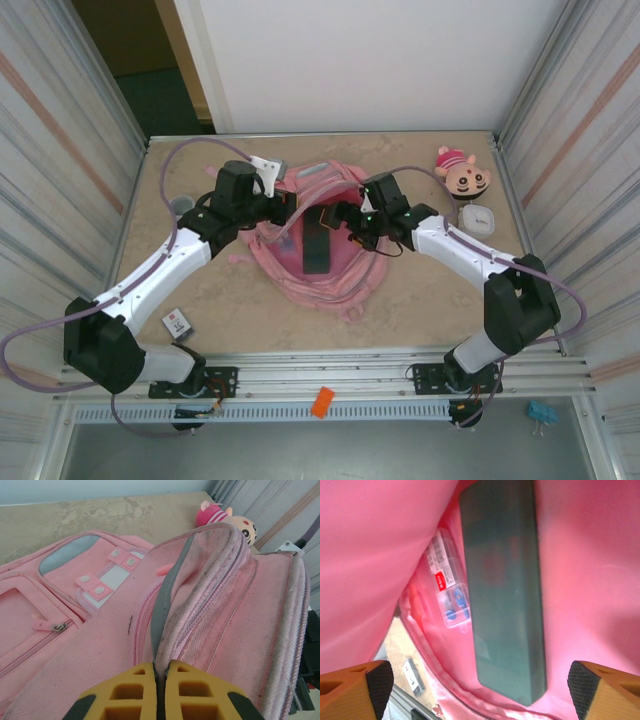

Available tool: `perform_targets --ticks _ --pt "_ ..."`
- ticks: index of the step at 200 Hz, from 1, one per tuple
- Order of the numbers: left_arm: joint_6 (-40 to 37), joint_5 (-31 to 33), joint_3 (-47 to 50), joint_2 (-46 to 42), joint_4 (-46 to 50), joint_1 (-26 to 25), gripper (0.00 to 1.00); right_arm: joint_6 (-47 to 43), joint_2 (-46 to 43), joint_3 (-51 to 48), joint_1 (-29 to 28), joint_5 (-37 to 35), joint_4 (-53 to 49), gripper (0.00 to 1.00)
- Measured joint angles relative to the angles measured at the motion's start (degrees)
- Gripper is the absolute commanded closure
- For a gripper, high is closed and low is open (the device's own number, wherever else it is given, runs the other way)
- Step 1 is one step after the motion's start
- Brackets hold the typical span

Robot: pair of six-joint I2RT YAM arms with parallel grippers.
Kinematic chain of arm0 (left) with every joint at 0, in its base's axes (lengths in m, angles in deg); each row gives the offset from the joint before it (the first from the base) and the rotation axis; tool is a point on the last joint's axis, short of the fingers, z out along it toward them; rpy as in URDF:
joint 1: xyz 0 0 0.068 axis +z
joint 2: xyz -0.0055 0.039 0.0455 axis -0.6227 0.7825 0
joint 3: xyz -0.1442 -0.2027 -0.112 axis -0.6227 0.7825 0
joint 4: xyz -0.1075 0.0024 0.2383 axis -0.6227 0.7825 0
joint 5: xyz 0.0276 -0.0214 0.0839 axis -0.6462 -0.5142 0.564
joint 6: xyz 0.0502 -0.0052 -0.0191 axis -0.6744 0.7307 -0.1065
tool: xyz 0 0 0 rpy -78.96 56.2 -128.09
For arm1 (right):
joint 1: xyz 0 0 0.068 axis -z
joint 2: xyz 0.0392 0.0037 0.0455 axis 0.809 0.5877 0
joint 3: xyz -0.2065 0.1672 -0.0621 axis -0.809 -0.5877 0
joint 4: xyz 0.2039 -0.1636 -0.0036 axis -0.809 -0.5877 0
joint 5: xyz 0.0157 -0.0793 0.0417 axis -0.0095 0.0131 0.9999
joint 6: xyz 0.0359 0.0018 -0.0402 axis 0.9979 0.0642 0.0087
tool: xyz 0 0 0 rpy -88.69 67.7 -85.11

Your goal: Pack books, pencil case, and school supplies into a backpack

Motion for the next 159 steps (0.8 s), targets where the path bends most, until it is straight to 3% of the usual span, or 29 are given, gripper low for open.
perform_targets --ticks 56,80,159 --pt "0.02 -0.04 0.0 0.0 -0.02 0.02 1.0 5.97 -6.54 -8.7 -9.35 -1.14 -0.55 0.43" --pt "0.02 -0.2 0.0 0.0 -0.04 0.02 1.0 9.68 -5.86 -11.43 -11.78 -0.52 1.55 0.48" --pt "0.02 -0.22 0.0 0.0 -0.04 0.02 1.0 15.32 3.69 -10.99 -11.67 0.96 11.23 0.56"
